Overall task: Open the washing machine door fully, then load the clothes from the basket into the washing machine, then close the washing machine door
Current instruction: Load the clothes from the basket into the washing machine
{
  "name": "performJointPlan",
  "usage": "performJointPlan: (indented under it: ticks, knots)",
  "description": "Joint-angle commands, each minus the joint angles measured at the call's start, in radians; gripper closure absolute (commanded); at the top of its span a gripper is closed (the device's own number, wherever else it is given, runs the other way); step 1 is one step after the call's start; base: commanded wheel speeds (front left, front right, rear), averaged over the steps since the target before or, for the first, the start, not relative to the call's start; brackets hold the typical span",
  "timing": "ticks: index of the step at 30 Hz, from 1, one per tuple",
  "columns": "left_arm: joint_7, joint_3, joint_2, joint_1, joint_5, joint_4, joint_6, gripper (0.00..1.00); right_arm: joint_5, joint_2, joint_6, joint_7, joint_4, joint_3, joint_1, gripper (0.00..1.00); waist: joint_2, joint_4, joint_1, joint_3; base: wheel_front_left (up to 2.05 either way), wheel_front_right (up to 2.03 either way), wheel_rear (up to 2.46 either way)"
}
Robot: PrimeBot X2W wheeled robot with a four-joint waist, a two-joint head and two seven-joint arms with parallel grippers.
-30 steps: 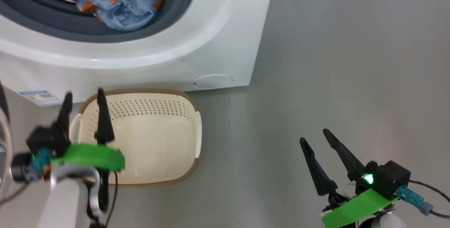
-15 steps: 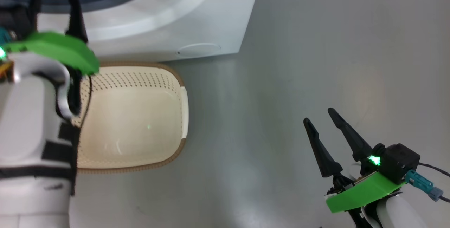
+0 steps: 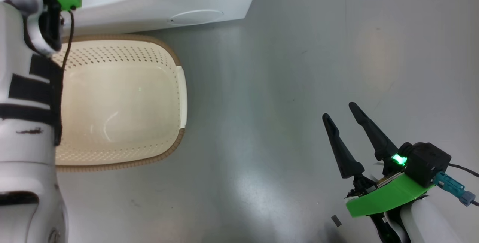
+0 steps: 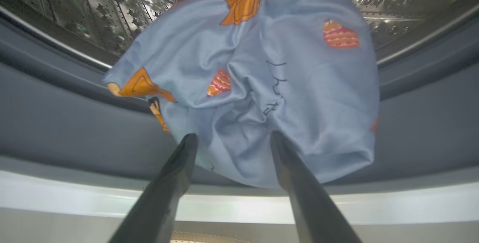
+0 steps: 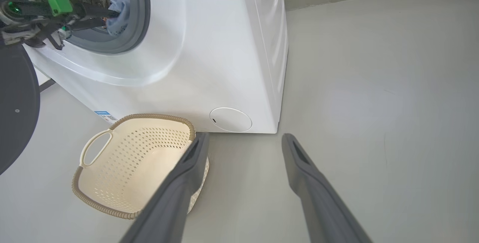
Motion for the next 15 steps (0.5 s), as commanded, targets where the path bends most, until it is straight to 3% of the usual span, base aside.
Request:
performJointPlan:
  ticks: [1, 4, 15]
  knots:
    - [0.023, 0.021, 0.029, -0.035, -0.017, 0.010, 0.010, 0.00, 0.002, 0.002, 0.002, -0.005, -0.018, 0.028, 0.021, 0.00, -0.0001, -0.009, 0.0000, 0.010, 0.00, 0.00, 0.00]
    - [0.067, 0.023, 0.026, -0.062, -0.028, 0.060, 0.021, 0.00, 0.002, 0.006, 0.002, -0.005, -0.018, 0.034, 0.028, 0.00, -0.0001, -0.013, 0.0000, 0.010, 0.00, 0.00, 0.00]
    - [0.039, 0.007, 0.021, -0.128, -0.025, 0.116, 0.041, 0.00, 0.007, 0.010, 0.002, -0.005, -0.022, 0.044, 0.037, 0.00, -0.0001, -0.029, 0.0000, 0.048, 0.00, 0.00, 0.00]
